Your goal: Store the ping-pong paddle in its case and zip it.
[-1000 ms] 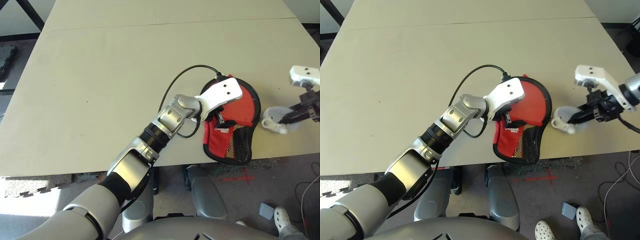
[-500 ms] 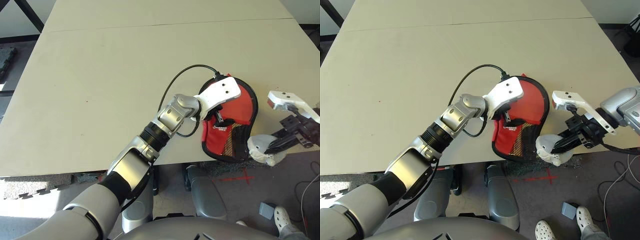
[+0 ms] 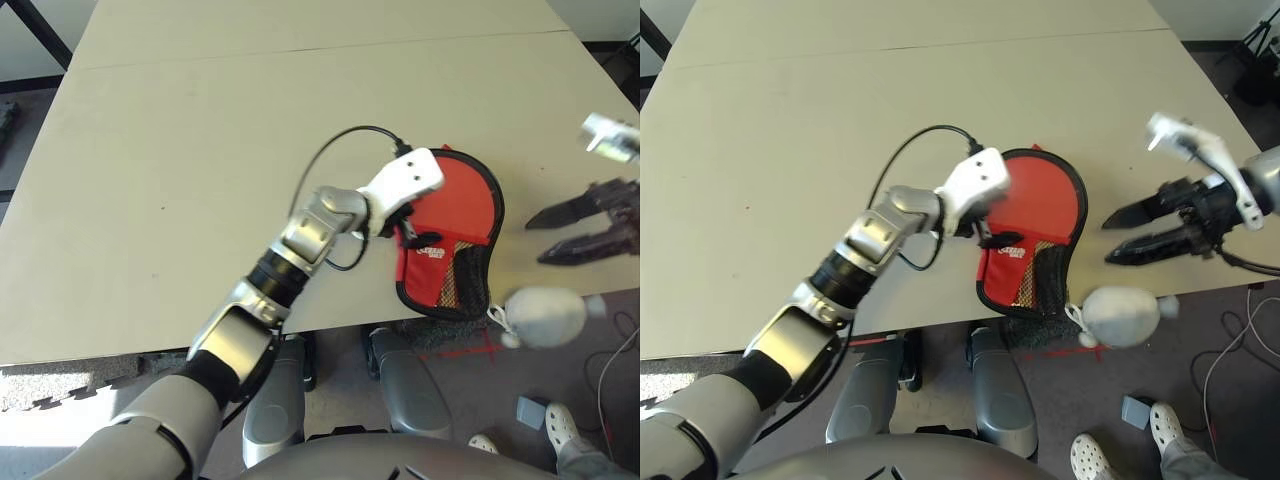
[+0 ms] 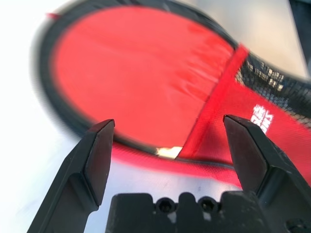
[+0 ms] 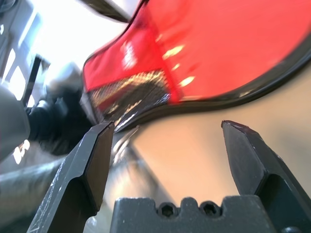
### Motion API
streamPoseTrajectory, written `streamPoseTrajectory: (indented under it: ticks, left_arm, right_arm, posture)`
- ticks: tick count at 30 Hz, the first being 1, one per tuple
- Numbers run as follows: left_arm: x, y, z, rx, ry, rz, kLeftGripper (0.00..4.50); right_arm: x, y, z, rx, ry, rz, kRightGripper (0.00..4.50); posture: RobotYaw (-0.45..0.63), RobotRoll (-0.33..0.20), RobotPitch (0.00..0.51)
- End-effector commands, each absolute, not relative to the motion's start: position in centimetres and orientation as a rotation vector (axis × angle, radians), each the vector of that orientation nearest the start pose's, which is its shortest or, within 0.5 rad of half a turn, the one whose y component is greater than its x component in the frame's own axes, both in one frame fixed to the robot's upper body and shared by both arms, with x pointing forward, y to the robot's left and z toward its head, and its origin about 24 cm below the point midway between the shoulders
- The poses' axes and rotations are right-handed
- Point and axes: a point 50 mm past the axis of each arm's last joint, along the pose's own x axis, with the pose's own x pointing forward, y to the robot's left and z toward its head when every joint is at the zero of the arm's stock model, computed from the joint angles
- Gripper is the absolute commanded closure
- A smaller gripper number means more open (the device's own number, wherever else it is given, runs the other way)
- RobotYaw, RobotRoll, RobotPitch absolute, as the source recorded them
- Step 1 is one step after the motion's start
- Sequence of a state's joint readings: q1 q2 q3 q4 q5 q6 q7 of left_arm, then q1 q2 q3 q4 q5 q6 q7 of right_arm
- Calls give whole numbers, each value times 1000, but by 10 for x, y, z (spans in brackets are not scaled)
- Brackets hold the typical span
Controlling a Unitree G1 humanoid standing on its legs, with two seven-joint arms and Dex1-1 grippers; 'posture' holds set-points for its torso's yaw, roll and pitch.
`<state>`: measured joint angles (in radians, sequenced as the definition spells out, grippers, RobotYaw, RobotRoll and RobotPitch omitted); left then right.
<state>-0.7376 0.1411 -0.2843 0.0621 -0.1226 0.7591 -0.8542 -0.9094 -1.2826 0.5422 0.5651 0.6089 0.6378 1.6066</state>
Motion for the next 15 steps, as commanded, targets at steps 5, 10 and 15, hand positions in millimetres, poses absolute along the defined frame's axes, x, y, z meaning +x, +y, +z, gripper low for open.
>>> streamPoseTrajectory:
  ticks: [5, 10, 15]
  left_arm:
    - [337, 117, 193, 20, 109, -829, 0]
    - [353, 182, 194, 3, 14, -428, 0]
    - [352, 227, 185, -11, -82, -123, 0]
  right_arm:
    - [332, -337, 217, -51, 398, 670, 35]
    - [350, -341, 200, -39, 236, 391, 35]
    - [356, -348, 185, 4, 111, 170, 35]
  posture:
    - [-20, 0, 229]
    - [20, 0, 231]
    - [50, 0, 232]
